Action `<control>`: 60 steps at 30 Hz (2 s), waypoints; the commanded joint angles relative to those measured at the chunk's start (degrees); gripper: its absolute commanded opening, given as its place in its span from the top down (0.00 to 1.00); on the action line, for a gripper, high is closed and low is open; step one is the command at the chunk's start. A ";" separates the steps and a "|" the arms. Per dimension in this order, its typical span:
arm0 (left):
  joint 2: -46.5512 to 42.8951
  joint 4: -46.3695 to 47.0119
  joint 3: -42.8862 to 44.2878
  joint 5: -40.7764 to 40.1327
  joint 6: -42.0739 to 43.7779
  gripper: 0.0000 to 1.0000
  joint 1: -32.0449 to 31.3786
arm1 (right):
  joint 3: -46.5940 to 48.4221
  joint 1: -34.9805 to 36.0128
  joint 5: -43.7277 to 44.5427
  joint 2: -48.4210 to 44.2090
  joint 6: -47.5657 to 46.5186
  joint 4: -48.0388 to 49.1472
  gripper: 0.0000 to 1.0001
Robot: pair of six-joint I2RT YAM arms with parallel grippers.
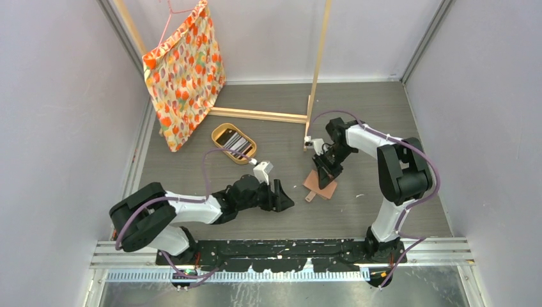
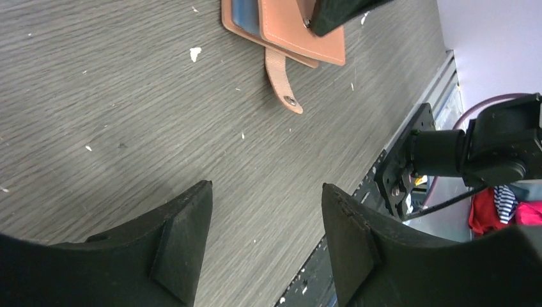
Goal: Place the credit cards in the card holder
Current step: Close the card holder at the center of the board.
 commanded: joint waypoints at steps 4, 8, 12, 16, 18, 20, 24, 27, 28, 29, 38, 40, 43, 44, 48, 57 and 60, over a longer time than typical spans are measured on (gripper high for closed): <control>8.42 9.91 3.87 -3.19 -11.10 0.39 -0.88 | 1.90 3.46 1.34 2.69 4.40 0.44 0.98; 13.76 10.02 7.80 -3.01 -13.60 0.50 -1.33 | 1.67 3.44 2.60 3.25 4.82 0.99 0.98; 17.92 9.96 10.94 -3.90 -18.48 0.53 -1.66 | 1.96 3.43 2.41 3.14 4.58 0.98 0.98; 21.69 11.94 12.20 -5.35 -22.61 0.53 -2.83 | 2.18 2.95 0.50 1.15 3.79 0.74 0.98; 23.25 11.97 12.97 -5.59 -23.70 0.55 -3.40 | 2.32 2.60 -0.82 0.10 3.21 0.47 0.97; 24.75 12.20 13.58 -5.73 -24.71 0.60 -3.75 | 2.49 2.19 -1.92 -0.73 2.57 0.15 0.96; 26.22 12.70 14.32 -5.76 -25.57 0.73 -3.78 | 2.71 1.64 -3.38 -1.90 1.75 -0.32 0.96; 26.55 12.90 14.73 -8.21 -24.80 0.93 -3.68 | 2.79 1.22 -4.57 -2.92 0.90 -0.77 0.95; 26.63 12.58 15.00 -8.06 -24.37 0.98 -3.51 | 2.90 0.93 -5.10 -3.36 0.59 -1.04 0.95; 26.54 12.03 15.18 -7.72 -23.99 0.99 -3.35 | 3.15 0.40 -5.89 -4.04 0.19 -1.40 0.95; 17.27 -9.79 16.69 1.25 -14.38 1.00 2.25 | 1.15 -5.43 -7.68 -11.51 -1.86 2.07 0.81; 15.72 -15.61 18.12 4.78 -11.69 1.00 3.72 | 2.35 -5.35 -7.40 -9.58 -2.41 1.79 0.80; 14.37 -22.59 19.93 9.01 -8.09 1.00 6.50 | 3.40 -5.33 -7.56 -6.41 -2.35 1.85 0.77; 14.09 -24.44 20.36 10.61 -6.95 1.00 7.28 | 3.29 -5.09 -7.70 -5.43 -1.88 1.84 0.77; 13.45 -29.50 22.17 13.80 -3.48 1.00 10.33 | 1.03 -2.09 -3.06 -2.31 3.00 3.71 0.77; 18.29 -39.22 30.72 21.49 4.12 0.99 17.04 | 2.18 6.69 -7.94 3.80 11.54 3.58 0.78; 18.71 -40.94 32.86 22.42 5.79 0.97 18.57 | 2.46 8.48 -11.35 4.92 12.62 4.71 0.77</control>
